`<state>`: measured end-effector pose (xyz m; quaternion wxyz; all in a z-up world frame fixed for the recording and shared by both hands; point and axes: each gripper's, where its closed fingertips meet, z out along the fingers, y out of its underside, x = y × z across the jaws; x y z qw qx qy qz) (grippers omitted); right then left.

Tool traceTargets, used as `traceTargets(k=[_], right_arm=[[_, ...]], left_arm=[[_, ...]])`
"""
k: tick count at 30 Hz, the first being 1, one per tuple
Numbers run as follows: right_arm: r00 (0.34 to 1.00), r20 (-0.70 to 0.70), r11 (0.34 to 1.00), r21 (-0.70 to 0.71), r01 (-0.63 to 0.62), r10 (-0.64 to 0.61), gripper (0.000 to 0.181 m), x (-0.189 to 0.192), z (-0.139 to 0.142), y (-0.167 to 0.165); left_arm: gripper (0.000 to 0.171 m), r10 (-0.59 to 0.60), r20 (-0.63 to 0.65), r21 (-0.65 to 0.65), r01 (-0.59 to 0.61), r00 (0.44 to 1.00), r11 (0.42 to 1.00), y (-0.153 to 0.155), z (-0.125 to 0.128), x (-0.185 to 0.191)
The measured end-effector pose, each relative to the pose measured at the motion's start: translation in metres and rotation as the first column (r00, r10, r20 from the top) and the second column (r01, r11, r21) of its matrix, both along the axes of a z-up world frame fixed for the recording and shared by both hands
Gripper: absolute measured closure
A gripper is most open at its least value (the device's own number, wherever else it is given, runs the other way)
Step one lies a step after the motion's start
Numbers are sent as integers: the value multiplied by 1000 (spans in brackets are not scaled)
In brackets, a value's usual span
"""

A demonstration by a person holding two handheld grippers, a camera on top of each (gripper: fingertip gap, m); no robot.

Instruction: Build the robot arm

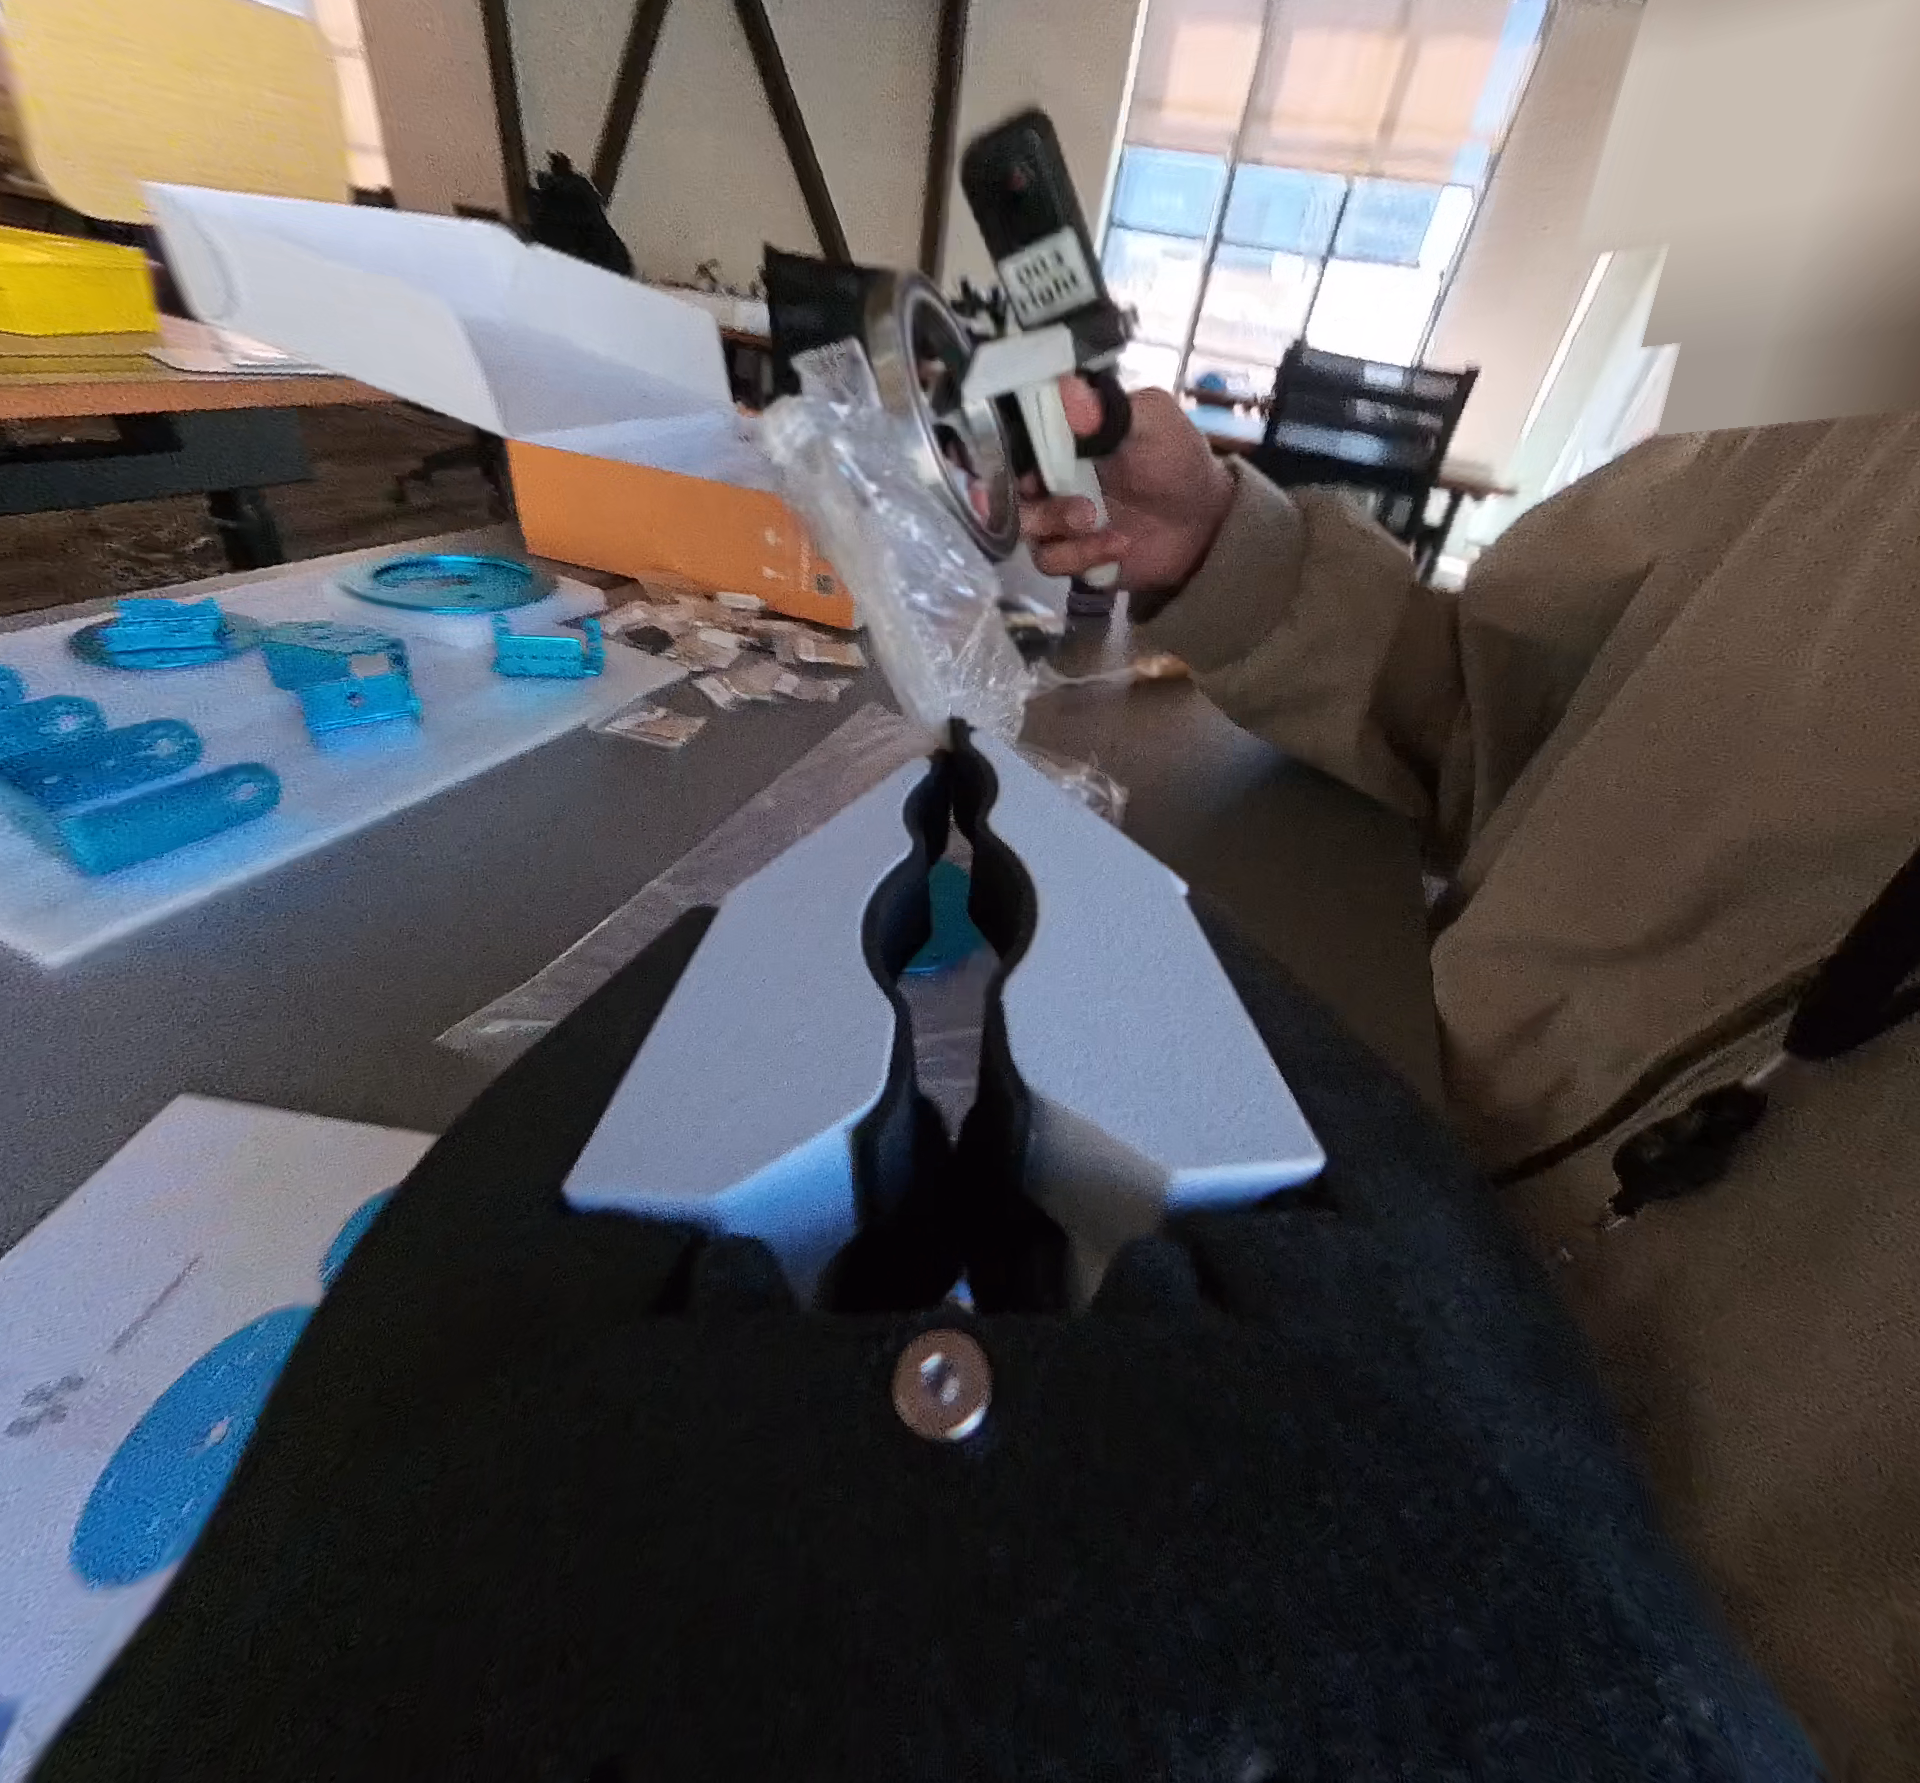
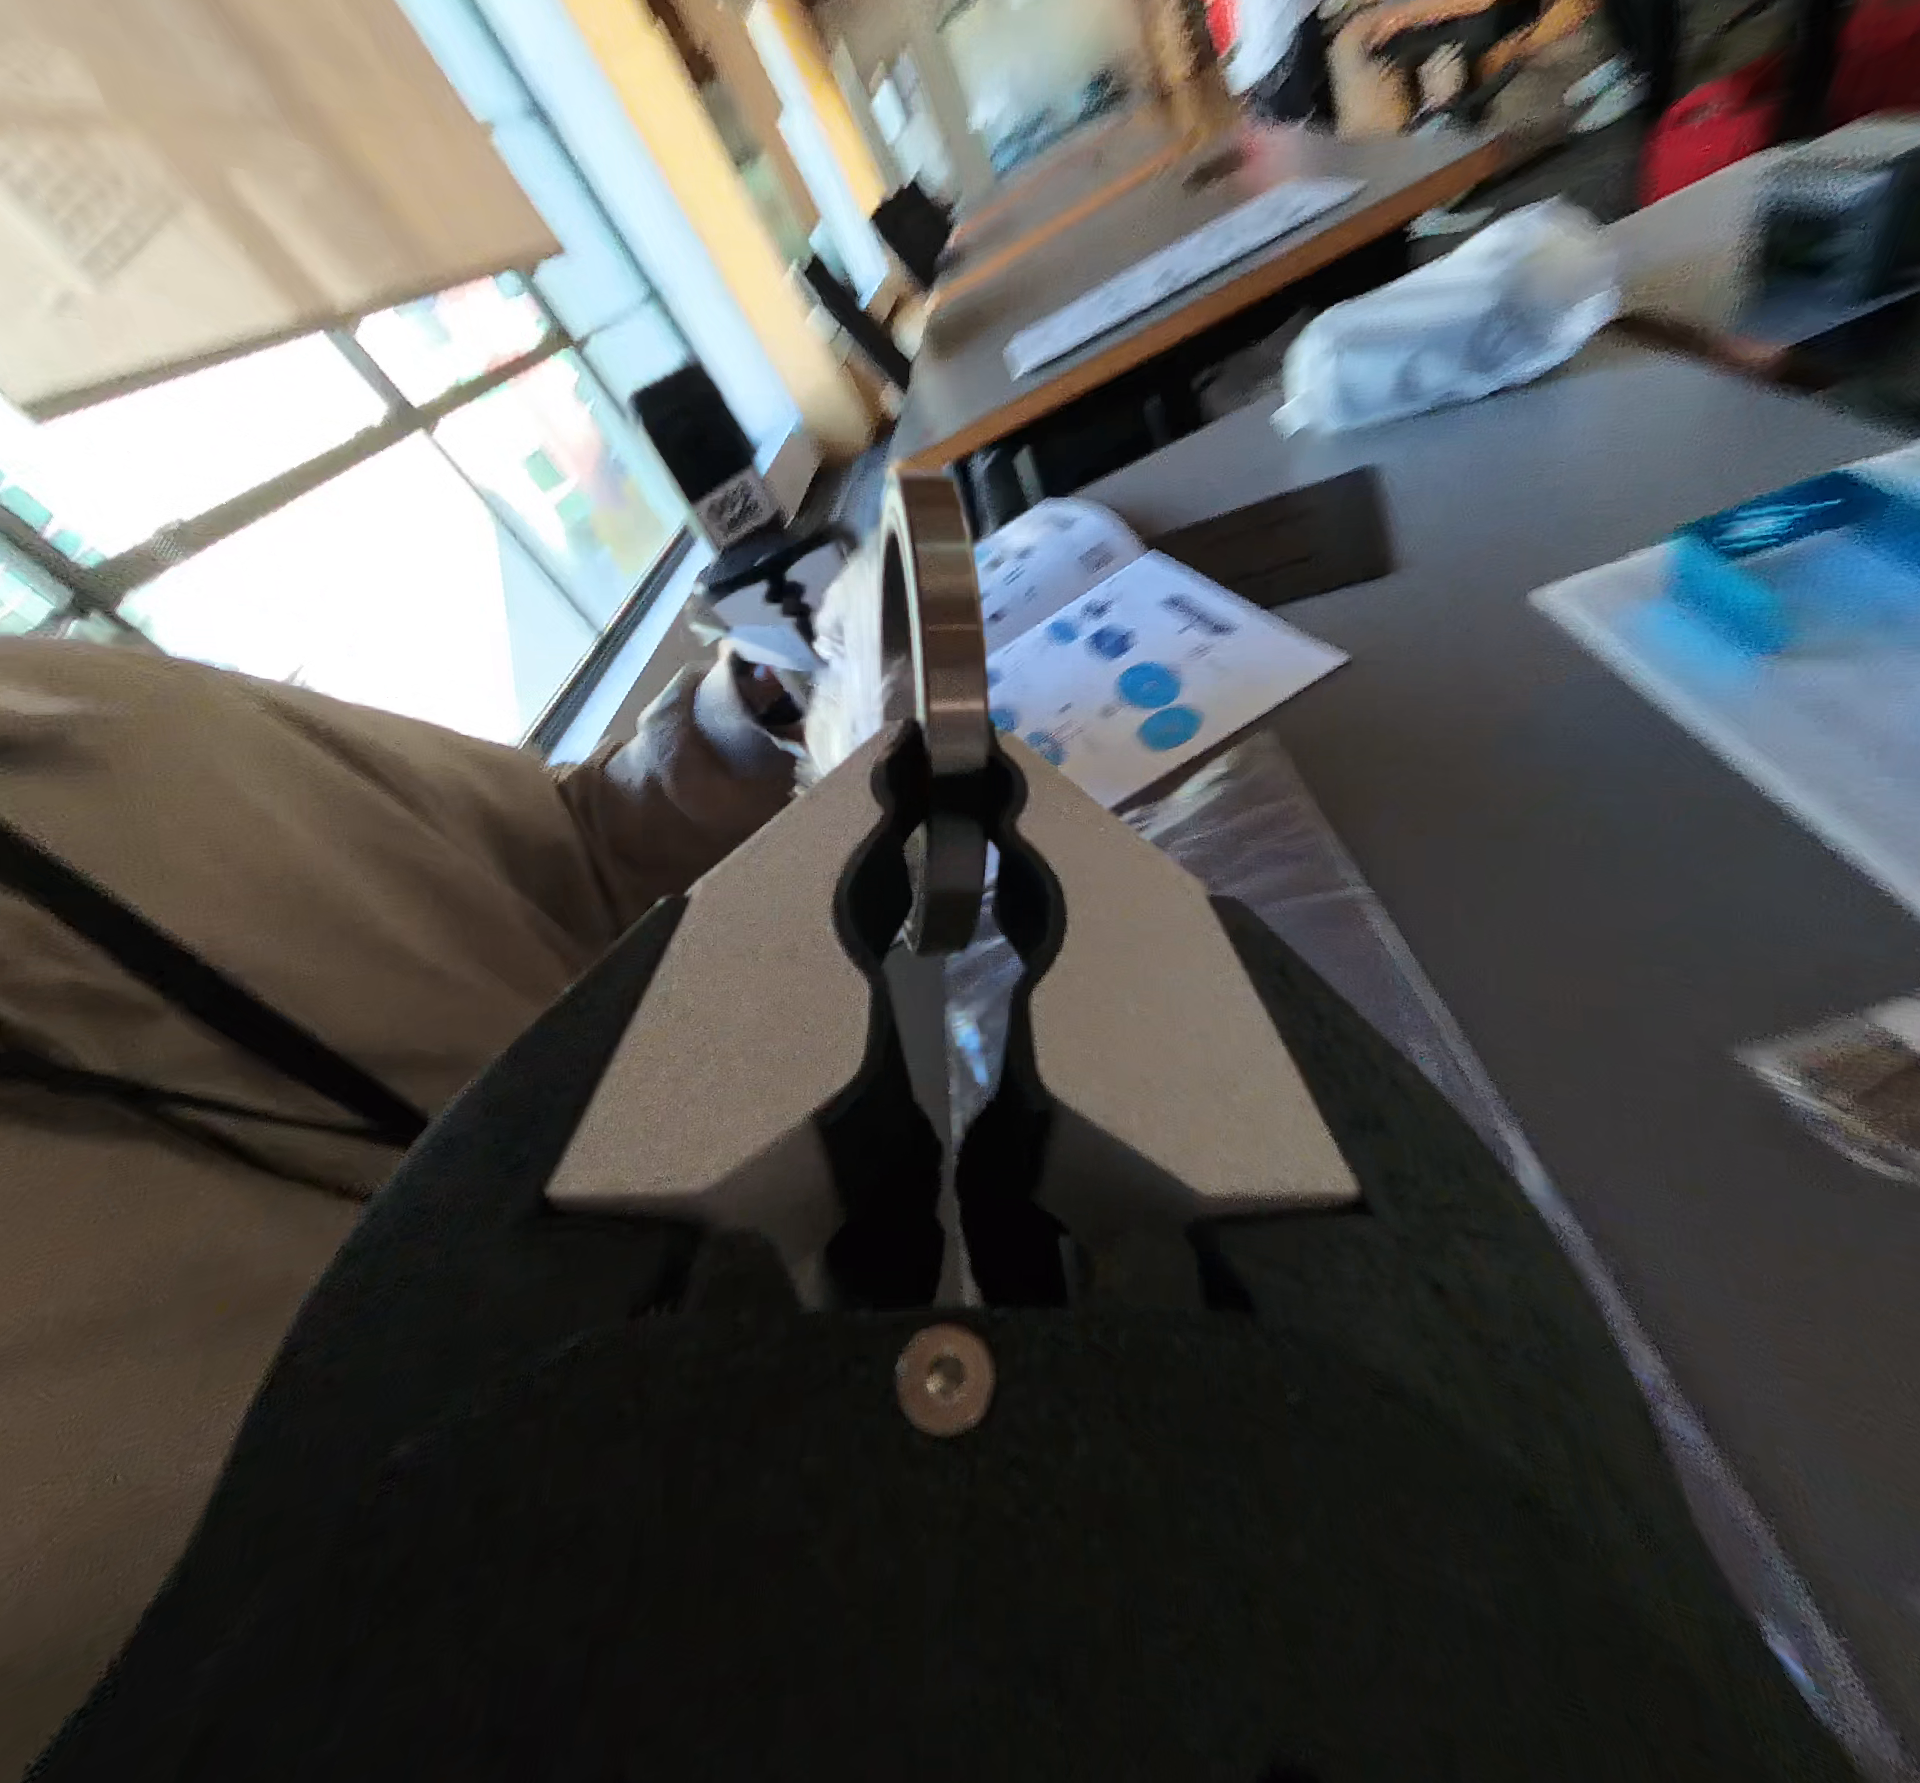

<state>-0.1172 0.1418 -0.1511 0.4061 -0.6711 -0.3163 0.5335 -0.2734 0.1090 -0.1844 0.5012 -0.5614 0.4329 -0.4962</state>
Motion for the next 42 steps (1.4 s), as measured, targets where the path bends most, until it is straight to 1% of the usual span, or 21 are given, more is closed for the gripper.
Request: traceTargets(k=[2, 5, 8, 10, 12, 13, 15, 17, 19, 21, 24, 27, 30, 32, 34, 35, 37, 38, 39, 40, 42], right_arm=[[997, -41, 998, 0, 61, -60, 173, 29, 8, 10], [996, 74, 995, 82, 48, -54, 173, 29, 7, 4], [953, 249, 975, 182, 128, -171, 172, 38, 8, 11], [908, 337, 954, 245, 172, -250, 172, 49, 11, 13], [862, 421, 946, 273, 176, -282, 172, 56, 7, 11], [834, 469, 945, 278, 175, -292, 172, 60, 1, 10], [746, 566, 926, 329, 187, -352, 172, 73, -14, 13], [622, 638, 886, 397, 239, -454, 172, 98, -26, 20], [528, 656, 841, 449, 301, -539, 172, 126, -29, 20], [496, 645, 813, 450, 369, -582, 172, 153, -24, 6], [476, 581, 747, 449, 490, -661, 172, 197, -3, -31], [378, 553, 657, 487, 576, -742, 173, 247, 15, -83], [232, 540, 546, 545, 636, -809, 173, 297, 31, -144], [159, 526, 486, 572, 660, -836, 173, 322, 39, -186], [120, 507, 443, 583, 681, -853, 173, 341, 43, -223], [108, 495, 421, 581, 697, -862, 173, 349, 45, -240], [92, 471, 385, 576, 721, -877, 173, 364, 45, -270], [87, 463, 371, 570, 733, -882, 173, 371, 44, -282], [84, 457, 361, 563, 743, -886, 173, 376, 42, -292], [84, 453, 355, 556, 752, -887, 173, 381, 39, -302], [91, 450, 352, 540, 764, -888, 173, 386, 32, -317]], left_arm=[[171, 49, 67, -37, -46, 997, 998, 11, 9, -27], [171, 80, -29, 24, -79, 996, 997, 14, 7, -23], [171, 171, -133, 70, -163, 976, 984, 27, 5, -17], [171, 235, -204, 28, -235, 950, 972, 40, 0, -14], [171, 196, -303, -6, -207, 933, 978, 38, -14, -4], [171, 204, -327, 19, -209, 923, 978, 38, -17, 2], [171, 162, -359, 68, -147, 919, 987, 29, -22, 19], [171, 128, -338, 104, -98, 933, 990, 17, -17, 41], [171, 45, -266, 63, -29, 963, 998, -5, -6, 72], [171, -45, -203, 20, 51, 978, 999, -31, 0, 109], [171, -84, -121, -66, 76, 989, 995, -53, 4, 177], [171, -182, -67, -243, 161, 981, 957, -84, 2, 261], [171, -349, -18, -392, 314, 937, 865, -132, 0, 347], [171, -406, 10, -456, 365, 914, 812, -157, 2, 400], [171, -487, 46, -508, 440, 872, 741, -182, 5, 449], [171, -521, 51, -570, 453, 852, 685, -193, 2, 473], [171, -545, 78, -697, 436, 835, 569, -209, -4, 518], [171, -570, 39, -719, 419, 820, 554, -220, -14, 538], [171, -601, -57, -707, 392, 798, 588, -230, -32, 554], [171, -599, -186, -669, 346, 779, 657, -235, -54, 564], [167, -519, -343, -594, 248, 783, 766, -231, -81, 572]])
